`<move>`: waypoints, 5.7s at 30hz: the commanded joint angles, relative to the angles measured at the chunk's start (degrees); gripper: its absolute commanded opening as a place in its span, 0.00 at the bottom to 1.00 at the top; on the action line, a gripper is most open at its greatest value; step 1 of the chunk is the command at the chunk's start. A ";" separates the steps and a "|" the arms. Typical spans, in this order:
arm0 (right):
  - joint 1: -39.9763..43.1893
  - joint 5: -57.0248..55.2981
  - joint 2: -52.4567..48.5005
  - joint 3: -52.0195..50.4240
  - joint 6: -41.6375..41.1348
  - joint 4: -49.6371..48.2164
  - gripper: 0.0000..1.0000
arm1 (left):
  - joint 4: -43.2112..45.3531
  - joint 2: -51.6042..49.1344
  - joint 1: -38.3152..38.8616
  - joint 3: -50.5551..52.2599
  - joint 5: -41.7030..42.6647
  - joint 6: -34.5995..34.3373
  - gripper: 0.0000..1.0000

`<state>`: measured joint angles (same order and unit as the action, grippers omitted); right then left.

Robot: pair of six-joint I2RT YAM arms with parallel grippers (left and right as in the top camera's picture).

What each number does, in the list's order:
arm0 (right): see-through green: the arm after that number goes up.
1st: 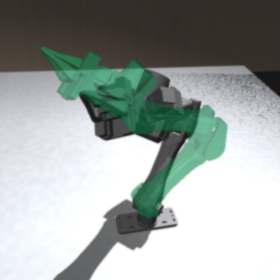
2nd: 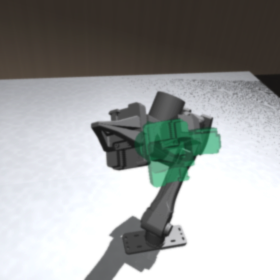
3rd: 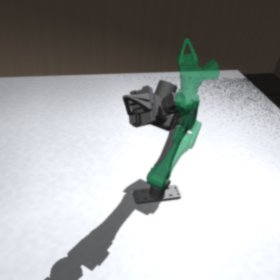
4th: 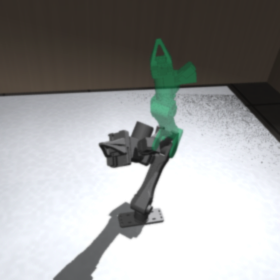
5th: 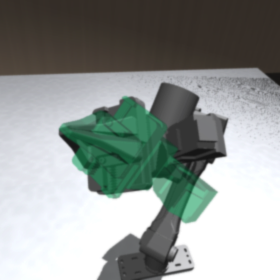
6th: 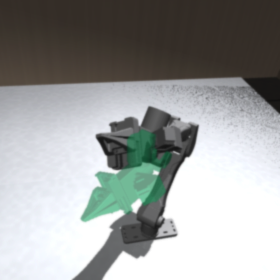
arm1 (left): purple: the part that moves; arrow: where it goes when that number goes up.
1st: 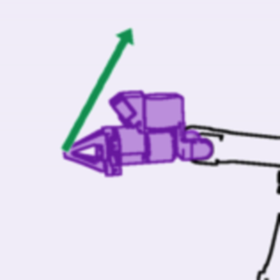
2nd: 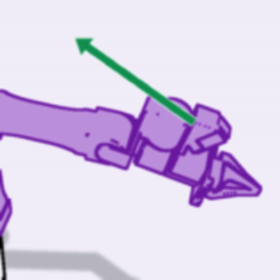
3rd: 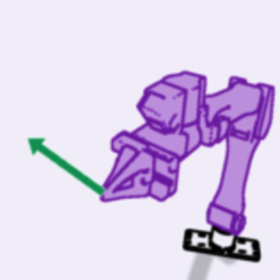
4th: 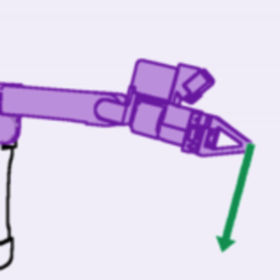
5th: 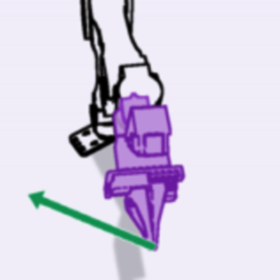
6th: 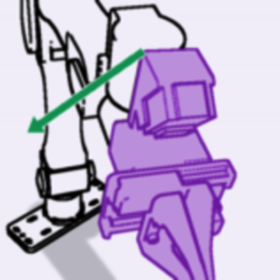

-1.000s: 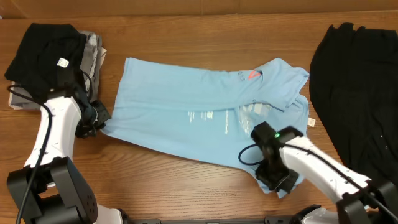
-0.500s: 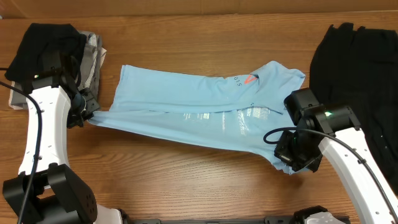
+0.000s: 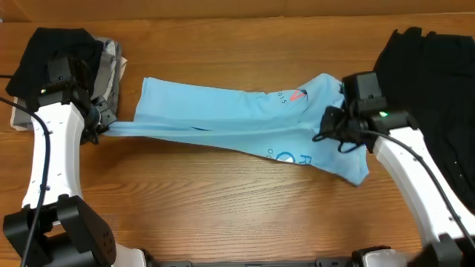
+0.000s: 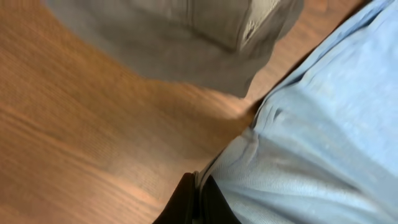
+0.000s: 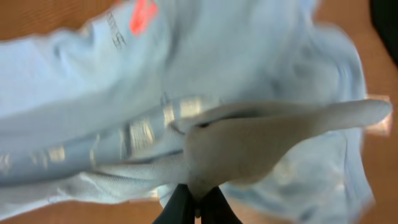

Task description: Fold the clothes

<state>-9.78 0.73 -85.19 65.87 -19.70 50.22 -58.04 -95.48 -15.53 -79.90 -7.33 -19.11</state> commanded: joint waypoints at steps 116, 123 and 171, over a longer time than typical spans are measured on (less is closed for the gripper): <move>7.56 -1.01 -16.90 14.58 1.68 6.27 0.64 | -10.64 -24.13 10.16 -37.20 14.67 22.58 0.04; 7.56 -1.01 -16.90 14.58 1.68 6.45 0.64 | -9.20 -24.41 21.33 -37.20 12.68 22.84 0.04; 7.61 -0.63 -16.92 14.58 1.68 4.72 0.74 | -10.32 -40.33 28.63 -44.54 20.50 36.68 0.80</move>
<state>-2.61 -0.19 -101.78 80.82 -17.96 55.29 -68.49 -132.42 14.66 -125.19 4.82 9.80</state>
